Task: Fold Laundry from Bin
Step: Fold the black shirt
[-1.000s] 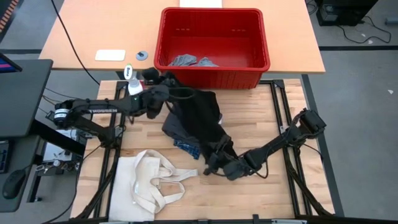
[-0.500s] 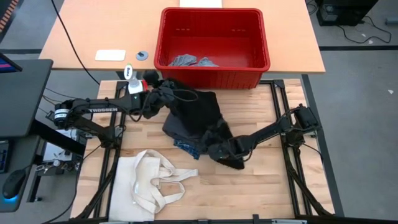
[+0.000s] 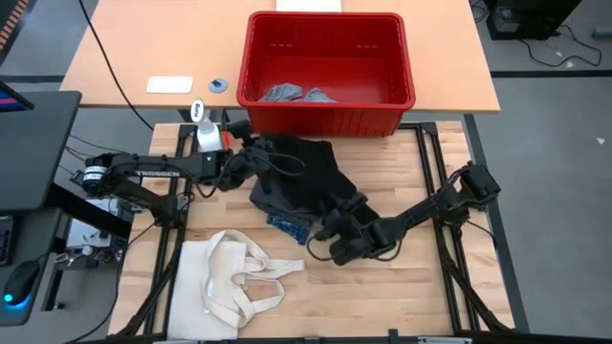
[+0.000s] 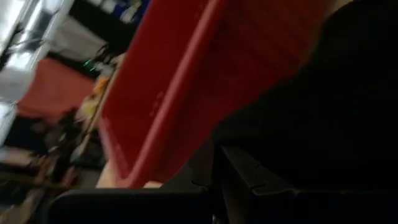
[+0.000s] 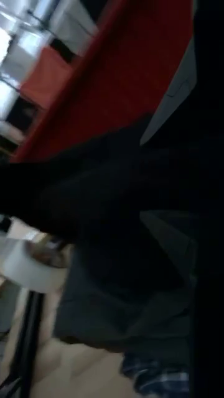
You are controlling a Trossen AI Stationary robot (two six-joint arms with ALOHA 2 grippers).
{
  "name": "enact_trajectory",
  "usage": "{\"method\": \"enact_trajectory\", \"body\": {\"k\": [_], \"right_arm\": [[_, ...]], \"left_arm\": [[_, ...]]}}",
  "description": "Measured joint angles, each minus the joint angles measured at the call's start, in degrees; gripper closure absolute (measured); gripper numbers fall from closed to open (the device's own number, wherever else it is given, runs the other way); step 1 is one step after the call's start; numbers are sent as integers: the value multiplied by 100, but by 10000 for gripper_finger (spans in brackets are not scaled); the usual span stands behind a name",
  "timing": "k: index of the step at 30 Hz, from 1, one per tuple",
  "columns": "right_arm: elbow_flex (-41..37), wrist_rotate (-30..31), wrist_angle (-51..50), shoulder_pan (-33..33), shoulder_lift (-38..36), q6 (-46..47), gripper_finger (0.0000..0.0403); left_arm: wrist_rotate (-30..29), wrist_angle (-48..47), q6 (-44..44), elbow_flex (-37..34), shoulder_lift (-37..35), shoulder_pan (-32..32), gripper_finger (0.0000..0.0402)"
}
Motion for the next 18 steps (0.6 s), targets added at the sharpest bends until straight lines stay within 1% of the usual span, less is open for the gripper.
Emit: {"method": "enact_trajectory", "body": {"k": [2, 3, 5, 8, 10, 13, 18], "right_arm": [[2, -10, 702, 47, 0, -854, 223], [2, -166, 995, 31, 0, -1215, 222], [4, -771, 1378, -77, 0, -1742, 221], [4, -1641, 1408, -364, 2, -2064, 216], [4, -1945, 1388, -541, 7, -2083, 207], [4, -2013, 1431, -736, 7, -2221, 187], [4, -1923, 1260, -916, 7, -2660, 155]], "left_arm": [[258, -1, -30, 0, 0, -106, 381], [360, -3, -44, 0, 0, -157, 381], [446, -48, -68, 0, 0, -258, 381], [453, -266, -93, 0, 0, -413, 381], [453, -406, -162, 0, 0, -493, 381], [451, -595, -237, 0, 0, -560, 381], [446, -775, -299, 0, 0, -556, 381]]}}
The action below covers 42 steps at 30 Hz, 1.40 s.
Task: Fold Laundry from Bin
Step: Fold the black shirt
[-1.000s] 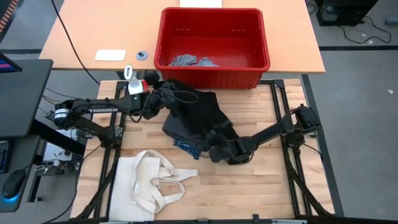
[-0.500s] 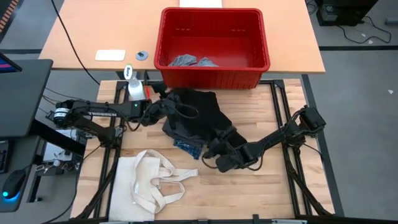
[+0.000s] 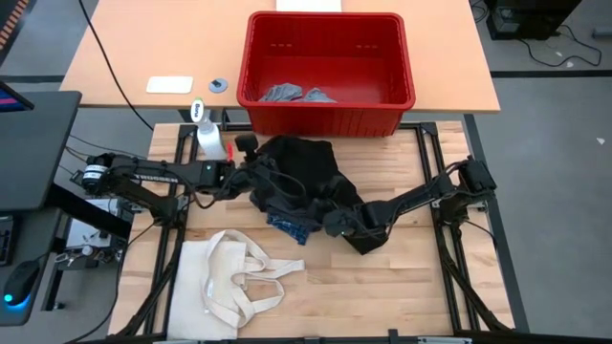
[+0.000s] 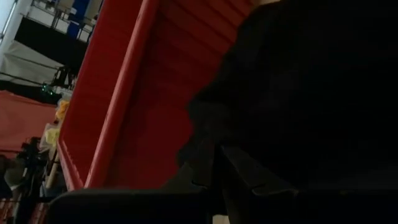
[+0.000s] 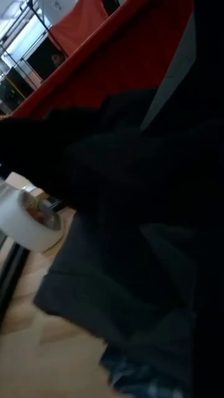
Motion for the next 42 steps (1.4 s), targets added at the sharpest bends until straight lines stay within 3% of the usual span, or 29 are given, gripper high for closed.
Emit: {"method": "enact_trajectory", "body": {"k": [5, 8, 18, 24, 26, 32, 35, 39, 42], "right_arm": [[0, -110, -311, -38, 0, 10, 149], [0, 126, -490, -60, 4, 341, 172], [0, -35, -856, 17, -16, 621, 383], [291, 879, -865, 668, -621, 44, 369], [509, 1129, -845, 939, -936, -358, 373], [1170, 921, -796, 1542, -1793, -1882, 389], [1507, 661, -749, 1831, -2108, -2472, 380], [1738, 417, -1041, 2243, -2451, -2536, 344], [1746, 1031, -1571, 2617, -2560, -2503, 316]], "left_arm": [[-167, -72, -78, 0, 0, 41, 381], [-190, -69, -102, 0, 0, 44, 381], [-107, 248, 164, -4, -326, -60, 381], [-12, 510, 561, -4, -1062, -367, 381], [259, 766, 755, -4, -1363, -490, 381], [2756, 1882, 1437, -5, -2015, -661, 381], [3489, 2420, 1657, 0, -2266, -733, 381], [3574, 2786, 1480, 7, -2491, -845, 381], [3647, 2617, 1150, 4, -2525, -998, 381]]}}
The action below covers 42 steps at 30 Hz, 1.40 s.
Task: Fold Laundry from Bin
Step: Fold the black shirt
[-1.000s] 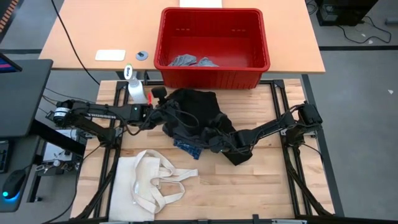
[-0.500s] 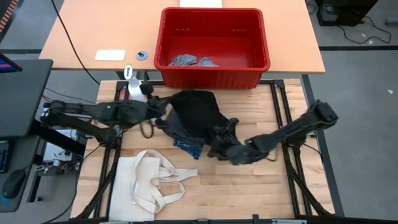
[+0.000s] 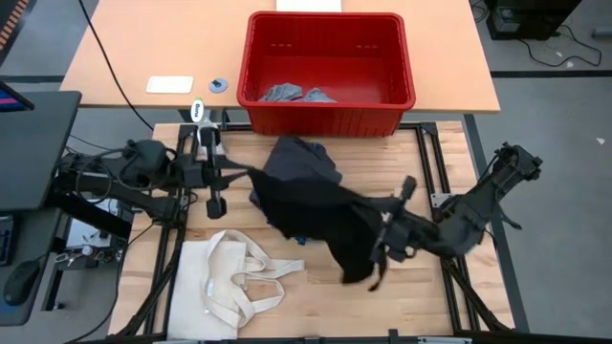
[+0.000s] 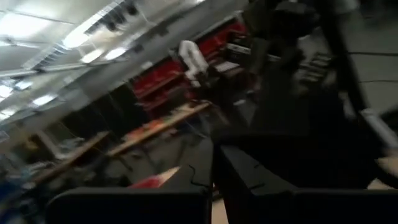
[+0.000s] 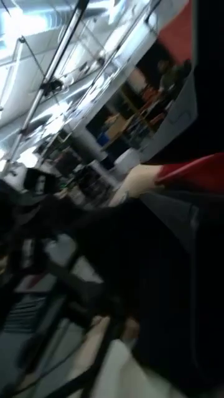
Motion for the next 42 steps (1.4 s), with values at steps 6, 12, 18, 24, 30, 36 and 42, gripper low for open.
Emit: {"method": "enact_trajectory", "body": {"k": [6, 12, 18, 24, 30, 36, 42], "right_arm": [[-2, 1769, -994, 564, 128, 800, 306], [-9, 1025, -1260, 350, 599, 1722, 307], [-9, -824, -1198, -275, 1393, 2176, 277], [-11, -891, -193, -633, 2401, 1931, 197], [242, -1221, 218, -648, 2839, 2587, 123], [247, -903, 81, -677, 2952, 3572, 93], [251, -499, -77, -586, 2934, 4156, 102]], "left_arm": [[219, -392, -454, -4, 122, -352, 381], [20, -405, -946, -7, 435, -372, 381], [-803, -195, -1150, -7, 703, -366, 381], [-1231, 61, -1357, -7, 739, -363, 381], [-1887, 49, -1343, -7, 649, -366, 381], [-1890, 30, -1340, -7, 619, -387, 381], [-1890, 24, -1318, -7, 581, -416, 381]]}}
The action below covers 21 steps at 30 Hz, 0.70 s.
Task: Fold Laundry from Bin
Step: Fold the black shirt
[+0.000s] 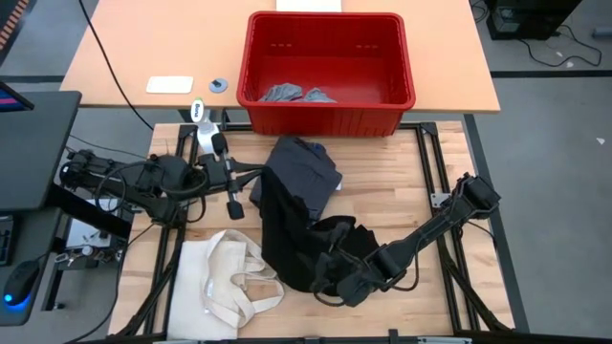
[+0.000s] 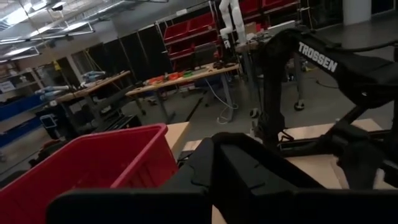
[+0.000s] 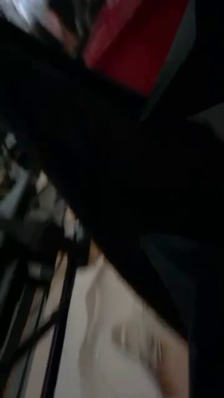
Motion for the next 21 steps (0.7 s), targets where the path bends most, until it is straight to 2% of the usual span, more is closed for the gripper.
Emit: {"method": "enact_trajectory", "body": {"k": [2, 8, 13, 16, 20, 21], "right_arm": [[0, -360, -180, -52, 0, 648, 108], [-2, -519, -1448, -282, 7, 2348, 125], [-10, -710, -1734, -390, 7, 2404, 161], [-35, -806, -1772, -398, 7, 2159, 228], [-6, -997, -2200, -380, -65, 1789, 361], [31, -997, -2455, -338, -127, 1786, 381]], "left_arm": [[11, 2, 33, 0, -12, -2, 381], [11, 42, 39, 0, -52, -32, 381], [14, 147, 146, 0, -52, -157, 381], [19, 184, 212, 0, -73, -241, 381], [164, 44, 476, 0, -175, -430, 381], [276, -25, 521, 0, -213, -486, 381]]}}
